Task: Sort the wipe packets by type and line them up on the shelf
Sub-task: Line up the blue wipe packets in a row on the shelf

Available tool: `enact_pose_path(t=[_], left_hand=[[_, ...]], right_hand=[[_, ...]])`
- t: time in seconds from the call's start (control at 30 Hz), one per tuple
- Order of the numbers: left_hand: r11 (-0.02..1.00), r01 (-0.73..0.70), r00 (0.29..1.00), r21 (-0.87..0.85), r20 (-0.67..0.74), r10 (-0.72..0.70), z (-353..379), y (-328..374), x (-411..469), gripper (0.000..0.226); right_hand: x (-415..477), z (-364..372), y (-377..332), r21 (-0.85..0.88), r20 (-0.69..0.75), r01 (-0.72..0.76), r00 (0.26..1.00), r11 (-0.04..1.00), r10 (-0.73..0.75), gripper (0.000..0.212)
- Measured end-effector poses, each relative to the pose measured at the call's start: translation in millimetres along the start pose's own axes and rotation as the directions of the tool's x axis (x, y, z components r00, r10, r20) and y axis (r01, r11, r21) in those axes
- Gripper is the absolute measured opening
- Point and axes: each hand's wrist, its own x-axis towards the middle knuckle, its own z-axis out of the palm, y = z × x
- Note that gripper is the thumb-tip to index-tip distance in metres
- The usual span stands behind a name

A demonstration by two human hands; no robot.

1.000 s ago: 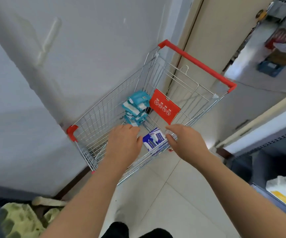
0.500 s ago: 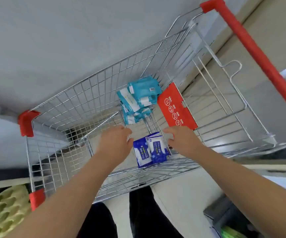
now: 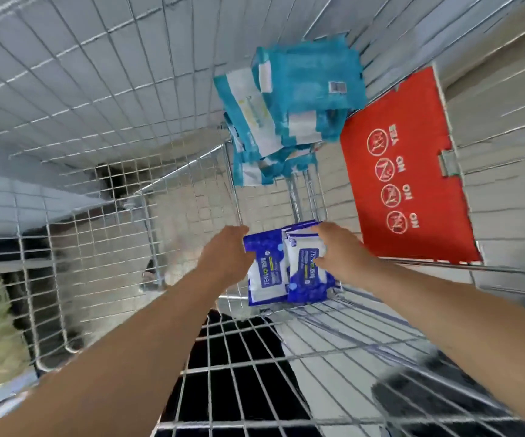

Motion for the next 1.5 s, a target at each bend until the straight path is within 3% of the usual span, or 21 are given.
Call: enact_pose_path(t=[0.17, 0.37, 0.57, 0.73, 0.97, 1.2, 1.4, 1.5], left_hand=[[0.999, -0.011, 0.999, 0.041, 0.043, 0.010, 31, -8, 32, 0.052], [0.994, -0.025, 0.991, 0.110, 0.135, 0.010, 37, -18, 24, 0.027], [0.999, 0.046, 0.994, 0.004, 0.096, -0.046, 5, -49, 18, 0.011], [0.982, 0.033, 0.997, -0.184, 0.078, -0.019, 8, -49, 21, 0.021], [0.976, -0.071, 0.997, -0.207, -0.029, 0.066, 43, -29, 29, 0.017], [0.982, 0.015, 0.994, -0.189, -0.106, -0.035, 48, -26, 34, 0.016], [0.918, 0.069, 0.991, -0.391, -0.080, -0.108, 33, -34, 22, 0.019], [0.870, 0.069, 0.981, -0.488, -0.126, -0.149, 12, -37, 8, 0.035]], right_hand=[[22, 24, 15, -0.097, 0.054, 0.043, 0.998, 0.994, -0.038, 0.069], [24, 27, 20, -0.189, 0.217, 0.090, 0.975, 0.978, -0.048, 0.031], [35, 17, 26, -0.120, 0.071, 0.113, 0.992, 0.986, -0.105, 0.025], [51, 22, 21, -0.186, 0.102, 0.161, 0.984, 0.969, -0.144, 0.033], [35, 21, 26, -0.346, 0.069, 0.196, 0.981, 0.918, -0.184, 0.020], [18, 15, 20, -0.299, 0.131, 0.201, 0.977, 0.933, -0.169, 0.024], [3, -6, 7, -0.205, 0.044, 0.188, 0.982, 0.961, -0.183, 0.013], [-8, -23, -6, -0.169, -0.007, 0.184, 0.982, 0.968, -0.188, 0.010]])
